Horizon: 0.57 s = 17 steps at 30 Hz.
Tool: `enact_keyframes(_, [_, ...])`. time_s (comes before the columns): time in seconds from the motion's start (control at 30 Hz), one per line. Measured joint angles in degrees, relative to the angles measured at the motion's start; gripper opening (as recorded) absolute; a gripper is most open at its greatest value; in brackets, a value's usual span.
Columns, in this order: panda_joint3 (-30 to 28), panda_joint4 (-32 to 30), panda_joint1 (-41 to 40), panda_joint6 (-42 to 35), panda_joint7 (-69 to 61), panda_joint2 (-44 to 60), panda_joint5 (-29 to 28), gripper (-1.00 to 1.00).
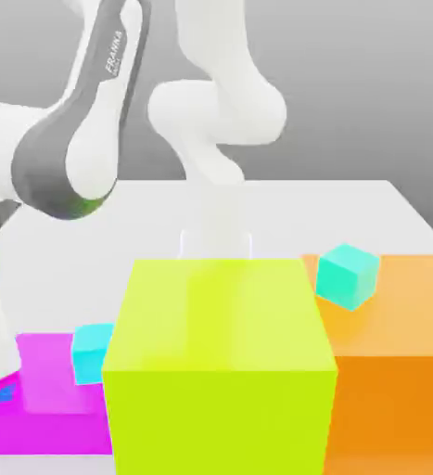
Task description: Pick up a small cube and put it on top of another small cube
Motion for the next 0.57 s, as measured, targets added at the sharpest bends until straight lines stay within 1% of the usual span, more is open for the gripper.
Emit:
enact_keyframes(0.13, [1.0, -7.2, 1.3, -0.9, 12.1, -8.5, -4.2, -1.0])
enact_keyframes(0.27, [3.5, -14.4, 0.2, -1.9, 24.4, -16.7, -8.4, -1.0])
enact_keyframes(0.33, [4.1, -16.5, -0.1, 0.7, 26.7, -16.0, -9.0, -1.0])
enact_keyframes(0.43, [4.1, -18.3, 0.0, 7.4, 26.6, -11.0, -8.1, -1.0])
enact_keyframes(0.47, [4.1, -18.6, 0.1, 8.8, 26.5, -10.0, -7.8, 1.0])
enact_keyframes(0.57, [4.1, -18.6, 0.1, 8.8, 26.5, -10.0, -7.8, 1.0])
